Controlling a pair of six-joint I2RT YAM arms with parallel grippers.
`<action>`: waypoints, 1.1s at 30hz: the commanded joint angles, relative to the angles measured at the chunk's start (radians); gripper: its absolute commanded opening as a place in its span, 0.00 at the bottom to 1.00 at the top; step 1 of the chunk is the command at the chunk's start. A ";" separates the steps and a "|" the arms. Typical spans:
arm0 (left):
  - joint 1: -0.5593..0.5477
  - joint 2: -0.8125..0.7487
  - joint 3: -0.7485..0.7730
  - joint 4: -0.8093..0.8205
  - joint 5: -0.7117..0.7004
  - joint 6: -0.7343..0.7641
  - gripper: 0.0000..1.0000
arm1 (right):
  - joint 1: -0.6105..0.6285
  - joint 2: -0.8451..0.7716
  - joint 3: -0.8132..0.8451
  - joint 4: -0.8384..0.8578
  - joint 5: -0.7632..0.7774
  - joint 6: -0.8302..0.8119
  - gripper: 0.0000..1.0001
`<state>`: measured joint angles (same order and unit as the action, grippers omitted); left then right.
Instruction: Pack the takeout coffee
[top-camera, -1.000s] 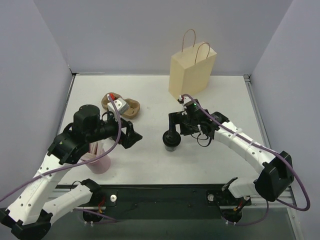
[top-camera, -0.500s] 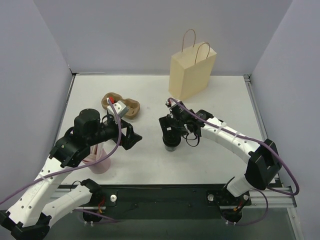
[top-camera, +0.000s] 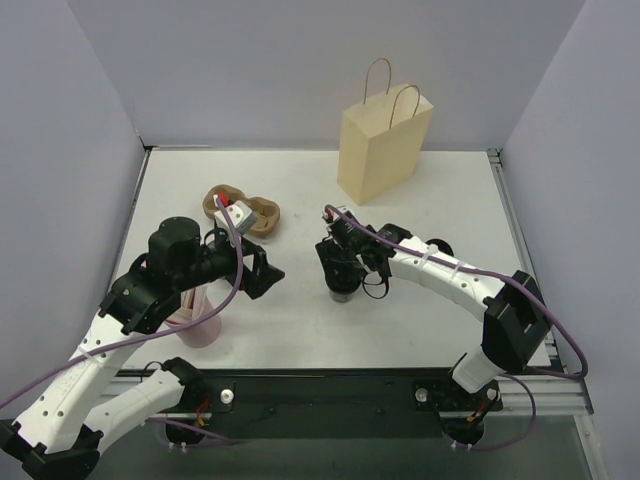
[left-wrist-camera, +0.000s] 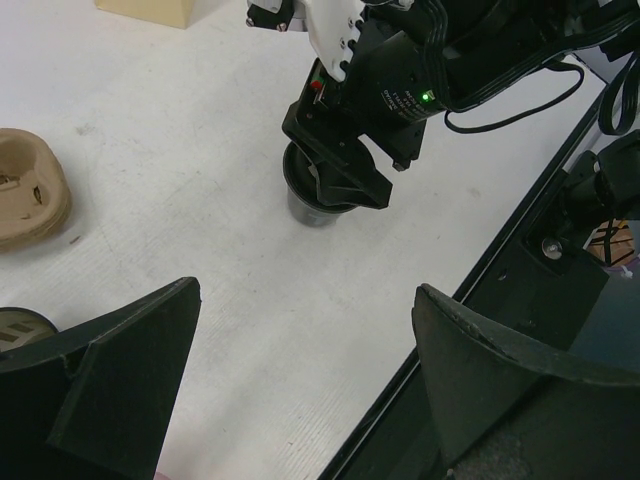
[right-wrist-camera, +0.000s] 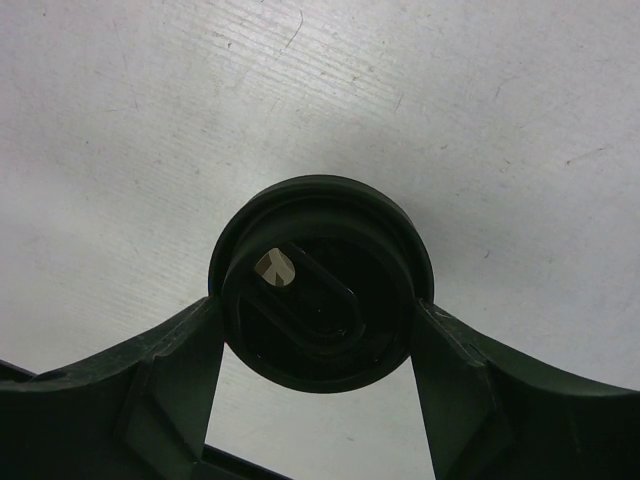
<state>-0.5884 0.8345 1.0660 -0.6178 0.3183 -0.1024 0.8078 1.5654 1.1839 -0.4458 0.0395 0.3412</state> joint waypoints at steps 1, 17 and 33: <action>-0.002 0.003 0.005 0.063 -0.008 -0.005 0.97 | 0.010 0.013 -0.012 -0.037 0.037 0.022 0.62; 0.024 0.158 0.077 0.141 -0.042 -0.069 0.97 | -0.174 -0.041 -0.012 -0.027 0.048 0.007 0.58; 0.016 0.206 -0.094 0.293 0.002 -0.011 0.97 | -0.663 0.050 0.227 -0.007 -0.021 -0.050 0.57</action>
<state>-0.5678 1.0519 0.9852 -0.3992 0.2893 -0.1524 0.2070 1.5814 1.3418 -0.4328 0.0181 0.3046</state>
